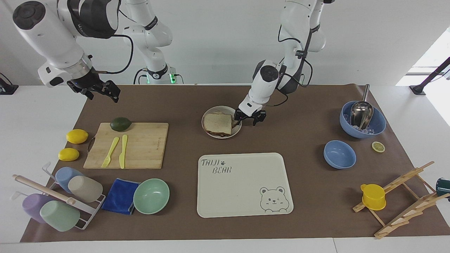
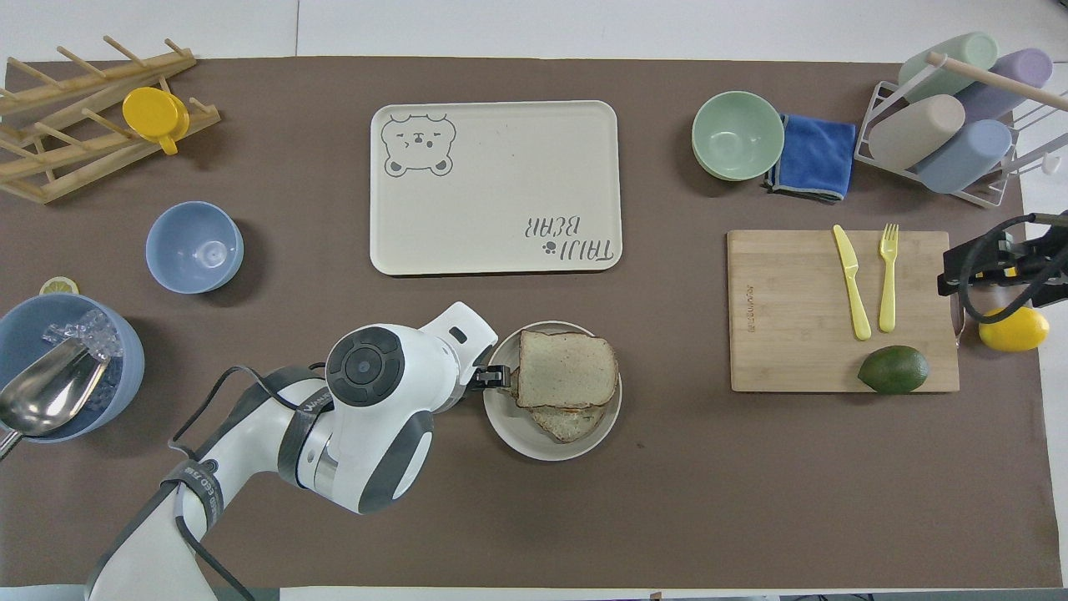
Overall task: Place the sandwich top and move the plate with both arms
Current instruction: 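Grasp the rim of the white plate with the left gripper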
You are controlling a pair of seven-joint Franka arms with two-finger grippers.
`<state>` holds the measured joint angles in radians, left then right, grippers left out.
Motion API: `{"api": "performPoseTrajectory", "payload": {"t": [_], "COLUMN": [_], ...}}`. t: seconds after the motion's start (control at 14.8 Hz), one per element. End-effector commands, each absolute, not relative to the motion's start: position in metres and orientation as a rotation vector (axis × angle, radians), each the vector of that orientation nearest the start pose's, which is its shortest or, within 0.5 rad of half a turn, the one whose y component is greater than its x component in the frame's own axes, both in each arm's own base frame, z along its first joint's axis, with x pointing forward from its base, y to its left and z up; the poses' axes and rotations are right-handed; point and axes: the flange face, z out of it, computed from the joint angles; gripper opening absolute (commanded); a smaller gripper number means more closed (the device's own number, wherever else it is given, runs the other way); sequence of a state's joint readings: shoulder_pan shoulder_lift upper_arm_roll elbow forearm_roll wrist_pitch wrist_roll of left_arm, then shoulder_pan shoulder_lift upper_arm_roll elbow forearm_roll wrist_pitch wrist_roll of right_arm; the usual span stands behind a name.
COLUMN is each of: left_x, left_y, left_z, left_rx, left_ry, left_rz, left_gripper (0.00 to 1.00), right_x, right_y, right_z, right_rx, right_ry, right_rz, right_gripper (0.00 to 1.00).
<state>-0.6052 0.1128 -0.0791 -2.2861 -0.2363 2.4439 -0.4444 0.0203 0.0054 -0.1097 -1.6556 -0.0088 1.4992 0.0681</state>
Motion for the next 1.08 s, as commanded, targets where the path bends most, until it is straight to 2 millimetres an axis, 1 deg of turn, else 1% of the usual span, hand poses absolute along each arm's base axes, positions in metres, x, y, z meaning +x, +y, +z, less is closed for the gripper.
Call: {"api": "performPoseTrajectory", "payload": {"t": [0.0, 0.07, 0.13, 0.34, 0.54, 0.67, 0.74, 0.81, 1.01], "left_x": [0.3976, 0.3977, 0.397, 0.3971, 0.3966, 0.3966, 0.3966, 0.3966, 0.399], "left_y": [-0.3384, -0.3384, -0.339, -0.339, -0.3396, -0.3396, -0.3396, -0.3396, -0.3387], "left_z": [0.3121, 0.3121, 0.312, 0.3121, 0.3121, 0.3121, 0.3113, 0.3121, 0.3129], "left_rx": [-3.322, -3.329, -3.329, -3.332, -3.332, -3.335, -3.34, -3.344, -3.345], "left_ry": [0.083, 0.068, 0.066, 0.065, 0.067, 0.06, 0.046, 0.041, 0.037], "left_rz": [0.081, 0.089, 0.093, 0.092, 0.093, 0.097, 0.105, 0.107, 0.107], "left_gripper": [0.68, 0.64, 0.62, 0.49, 0.29, 0.12, 0.02, 0.0, 0.0], "right_x": [0.5375, 0.5375, 0.5371, 0.5371, 0.5375, 0.5375, 0.5371, 0.5371, 0.5375], "right_y": [-0.0489, -0.0487, -0.0487, -0.0487, -0.0487, -0.0487, -0.0487, -0.0487, -0.0487], "right_z": [0.5799, 0.5799, 0.5807, 0.5807, 0.5799, 0.5799, 0.5807, 0.5807, 0.5799], "right_rx": [-3.111, -3.11, -3.11, -3.11, -3.11, -3.11, -3.11, -3.11, -3.11], "right_ry": [0.242, 0.241, 0.241, 0.241, 0.241, 0.241, 0.241, 0.241, 0.241], "right_rz": [0.23, 0.23, 0.228, 0.227, 0.23, 0.23, 0.228, 0.227, 0.23], "right_gripper": [1.0, 1.0, 1.0, 1.0, 1.0, 1.0, 1.0, 1.0, 1.0]}}
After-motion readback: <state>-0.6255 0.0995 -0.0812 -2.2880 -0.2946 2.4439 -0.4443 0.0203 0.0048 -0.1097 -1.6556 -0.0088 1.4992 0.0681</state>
